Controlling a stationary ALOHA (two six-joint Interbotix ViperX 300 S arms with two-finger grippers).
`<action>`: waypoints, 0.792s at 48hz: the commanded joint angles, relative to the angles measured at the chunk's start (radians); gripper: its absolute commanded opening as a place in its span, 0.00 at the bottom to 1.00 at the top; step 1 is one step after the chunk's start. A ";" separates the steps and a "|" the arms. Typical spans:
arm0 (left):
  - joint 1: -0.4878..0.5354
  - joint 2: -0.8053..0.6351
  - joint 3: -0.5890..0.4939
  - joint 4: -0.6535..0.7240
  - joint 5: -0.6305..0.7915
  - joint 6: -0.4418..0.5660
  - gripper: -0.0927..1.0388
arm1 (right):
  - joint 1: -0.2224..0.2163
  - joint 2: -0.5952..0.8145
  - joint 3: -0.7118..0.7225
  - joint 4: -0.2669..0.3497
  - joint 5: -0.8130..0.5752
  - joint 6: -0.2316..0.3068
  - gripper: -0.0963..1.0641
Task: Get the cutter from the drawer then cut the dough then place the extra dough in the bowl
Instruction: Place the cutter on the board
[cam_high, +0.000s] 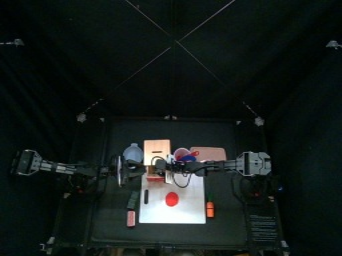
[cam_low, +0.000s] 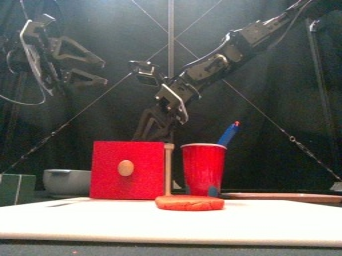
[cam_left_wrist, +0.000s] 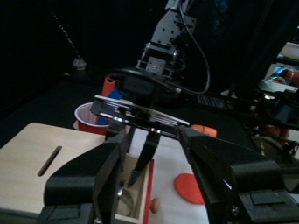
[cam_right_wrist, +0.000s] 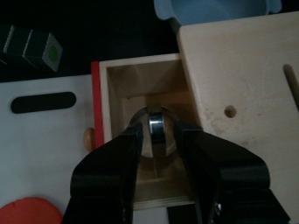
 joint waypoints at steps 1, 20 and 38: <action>0.000 0.002 -0.011 -0.009 -0.008 0.000 0.84 | -0.006 -0.012 -0.028 -0.005 0.005 -0.003 0.72; 0.005 0.002 0.005 -0.040 -0.011 0.000 0.84 | -0.003 -0.011 -0.043 -0.034 0.015 -0.015 0.59; 0.008 0.002 0.006 -0.054 -0.008 0.002 0.84 | 0.015 -0.064 -0.055 -0.058 0.034 -0.015 0.54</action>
